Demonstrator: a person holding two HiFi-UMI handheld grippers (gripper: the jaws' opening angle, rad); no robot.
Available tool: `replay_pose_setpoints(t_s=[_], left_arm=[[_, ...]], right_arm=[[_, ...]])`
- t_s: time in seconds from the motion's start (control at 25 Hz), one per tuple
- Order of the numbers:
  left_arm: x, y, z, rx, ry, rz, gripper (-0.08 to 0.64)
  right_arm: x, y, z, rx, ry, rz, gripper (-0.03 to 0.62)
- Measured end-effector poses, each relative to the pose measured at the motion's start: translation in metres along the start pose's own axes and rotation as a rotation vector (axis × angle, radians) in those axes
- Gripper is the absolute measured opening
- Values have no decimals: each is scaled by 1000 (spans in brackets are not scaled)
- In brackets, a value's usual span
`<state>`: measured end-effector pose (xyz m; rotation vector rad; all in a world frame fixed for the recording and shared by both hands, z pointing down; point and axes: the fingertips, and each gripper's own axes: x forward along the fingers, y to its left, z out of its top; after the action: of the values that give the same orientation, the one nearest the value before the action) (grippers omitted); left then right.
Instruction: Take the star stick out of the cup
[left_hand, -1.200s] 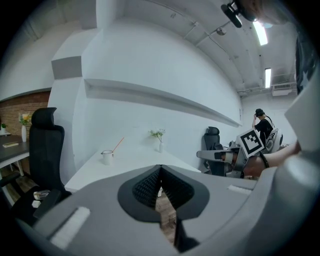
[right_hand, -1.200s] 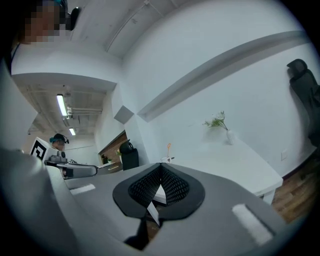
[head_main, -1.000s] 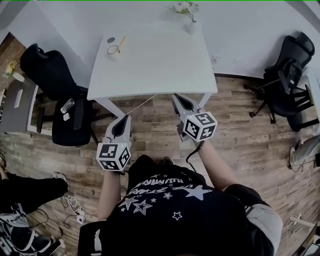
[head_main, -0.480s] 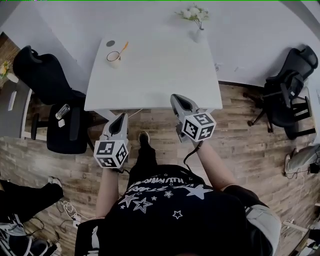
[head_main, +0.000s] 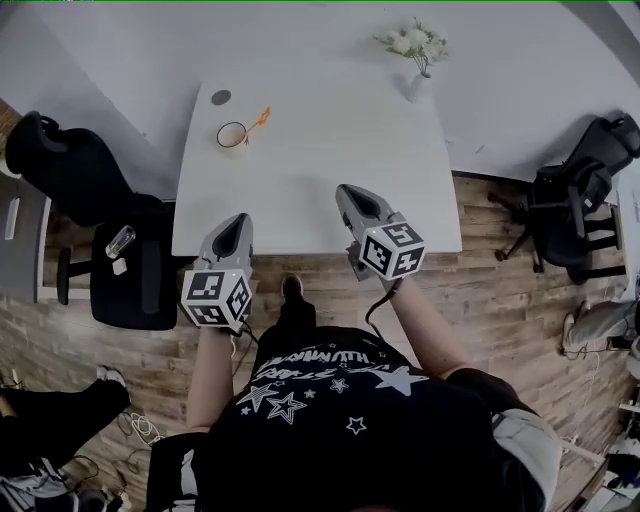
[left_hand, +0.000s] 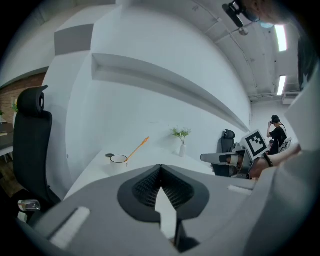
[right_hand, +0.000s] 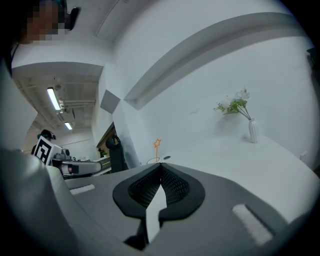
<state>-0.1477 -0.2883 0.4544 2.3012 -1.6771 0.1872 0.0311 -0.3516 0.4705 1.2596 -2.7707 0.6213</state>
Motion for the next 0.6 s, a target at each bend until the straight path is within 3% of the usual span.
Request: replay_pose_setpoints(t_s=[0.6], left_arm=[[66,90,31,-14,14,-5,3]], right_arm=[[127,4,22,-33,52,34,17]])
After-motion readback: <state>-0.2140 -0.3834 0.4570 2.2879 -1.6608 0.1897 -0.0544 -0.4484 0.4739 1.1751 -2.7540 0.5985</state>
